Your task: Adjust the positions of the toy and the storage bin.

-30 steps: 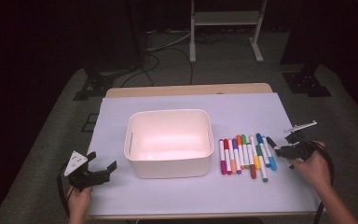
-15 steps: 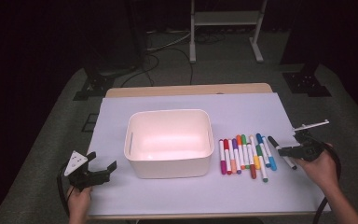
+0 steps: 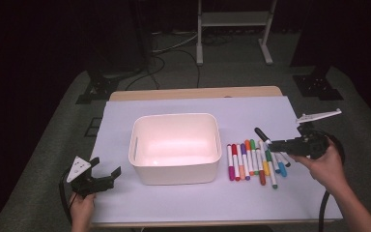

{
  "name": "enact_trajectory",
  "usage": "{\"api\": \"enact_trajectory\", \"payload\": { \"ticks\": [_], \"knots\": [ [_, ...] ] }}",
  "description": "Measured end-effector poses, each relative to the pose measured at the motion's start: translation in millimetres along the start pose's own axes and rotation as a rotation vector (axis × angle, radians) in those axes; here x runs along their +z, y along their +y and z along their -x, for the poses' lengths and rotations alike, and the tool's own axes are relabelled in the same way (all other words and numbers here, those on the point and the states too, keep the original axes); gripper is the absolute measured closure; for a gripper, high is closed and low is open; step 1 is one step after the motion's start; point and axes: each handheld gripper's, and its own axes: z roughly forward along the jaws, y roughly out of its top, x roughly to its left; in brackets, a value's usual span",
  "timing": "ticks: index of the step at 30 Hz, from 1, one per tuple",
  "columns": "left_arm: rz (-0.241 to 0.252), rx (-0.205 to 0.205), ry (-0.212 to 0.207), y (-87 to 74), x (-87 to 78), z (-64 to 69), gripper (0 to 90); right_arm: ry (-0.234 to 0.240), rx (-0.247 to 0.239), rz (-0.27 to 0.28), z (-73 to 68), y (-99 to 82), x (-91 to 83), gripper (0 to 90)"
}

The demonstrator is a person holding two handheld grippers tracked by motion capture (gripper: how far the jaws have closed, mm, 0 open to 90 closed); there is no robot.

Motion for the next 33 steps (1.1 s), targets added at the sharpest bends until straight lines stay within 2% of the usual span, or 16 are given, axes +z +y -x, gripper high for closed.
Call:
{"api": "enact_trajectory", "payload": {
  "ticks": [8,14,22,33],
  "knots": [
    [-0.004,-0.002,-0.003,0.2,-0.2,-0.3,0.6,0.114,-0.114,0.021,-46.8,42.1,8.2,75.8],
    [-0.005,-0.003,-0.005,0.2,0.0,-0.5,0.6,0.196,-0.211,0.013,-79.1,71.9,20.5,75.8],
    [-0.007,-0.006,-0.009,0.4,0.1,-0.9,0.6,0.274,-0.331,-0.037,-116.6,101.1,46.2,75.7],
    [-0.01,-0.011,-0.01,0.5,0.2,-1.9,0.5,0.361,-0.468,-0.131,-153.1,128.3,84.7,75.8]
  ]
}}
